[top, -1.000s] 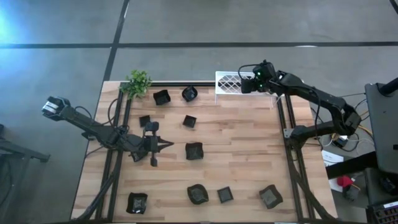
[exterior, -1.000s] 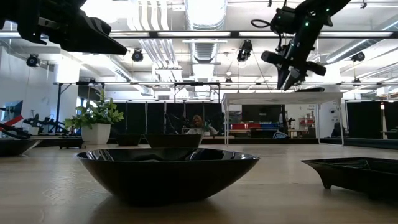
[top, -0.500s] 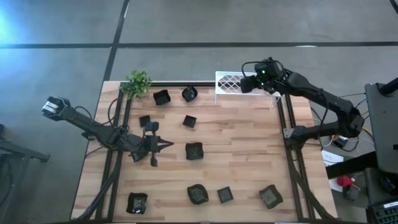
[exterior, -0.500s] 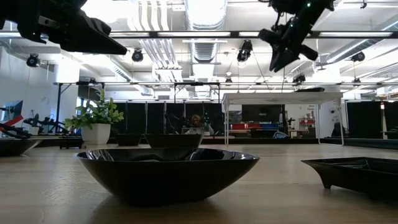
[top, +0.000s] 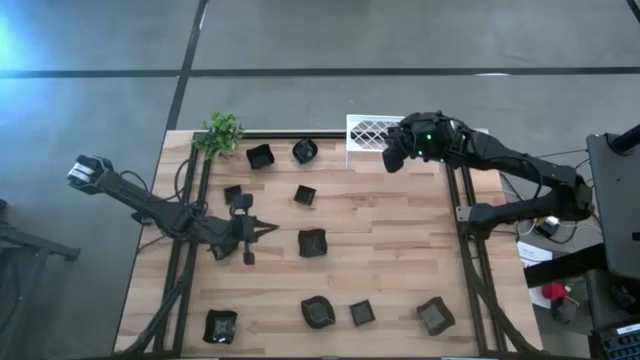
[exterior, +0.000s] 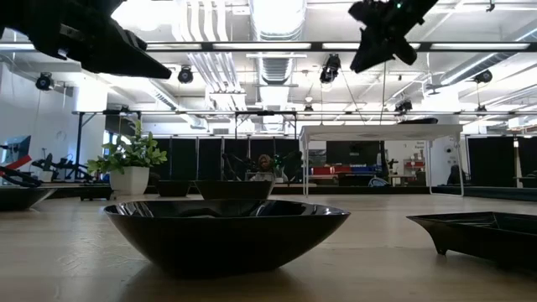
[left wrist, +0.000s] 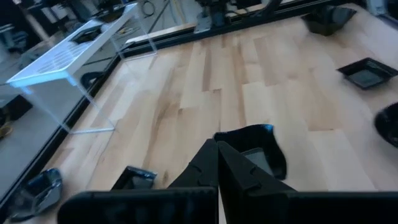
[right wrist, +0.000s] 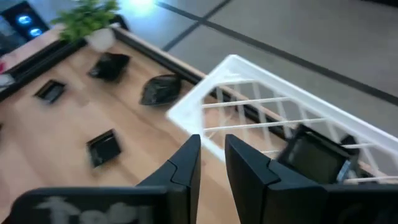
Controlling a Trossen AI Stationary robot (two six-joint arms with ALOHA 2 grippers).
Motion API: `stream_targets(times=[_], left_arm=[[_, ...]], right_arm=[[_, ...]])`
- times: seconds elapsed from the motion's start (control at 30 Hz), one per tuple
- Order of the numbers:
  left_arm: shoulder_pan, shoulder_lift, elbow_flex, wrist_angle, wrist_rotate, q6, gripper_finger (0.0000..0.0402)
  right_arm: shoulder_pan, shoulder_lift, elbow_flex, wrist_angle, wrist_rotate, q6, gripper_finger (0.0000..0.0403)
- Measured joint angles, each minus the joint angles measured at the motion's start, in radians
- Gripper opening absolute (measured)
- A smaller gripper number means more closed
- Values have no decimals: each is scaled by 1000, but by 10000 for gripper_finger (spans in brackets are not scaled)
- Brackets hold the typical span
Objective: Pick & Place Mini shaped plates
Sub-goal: Put the black distorted square plate on the shelf
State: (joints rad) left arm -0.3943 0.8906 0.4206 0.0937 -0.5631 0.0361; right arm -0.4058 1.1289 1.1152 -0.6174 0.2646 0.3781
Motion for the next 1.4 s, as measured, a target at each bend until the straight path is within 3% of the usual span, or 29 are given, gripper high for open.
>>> stream_targets(times=[0.17, 0.43, 0.7, 1.4], left_arm=[[0, 0, 0, -10, -72, -32, 0], [0, 3, 0, -30, -75, -140, 0], [1, 63, 0, -14, -75, -150, 0], [49, 490, 239, -9, -74, -167, 9]], right_arm=[[95, -17, -1, 3, 0, -42, 71], [264, -19, -20, 8, 0, -53, 72], [418, -19, -38, 66, -2, -76, 72], [626, -19, -123, 161, -2, -90, 72]])
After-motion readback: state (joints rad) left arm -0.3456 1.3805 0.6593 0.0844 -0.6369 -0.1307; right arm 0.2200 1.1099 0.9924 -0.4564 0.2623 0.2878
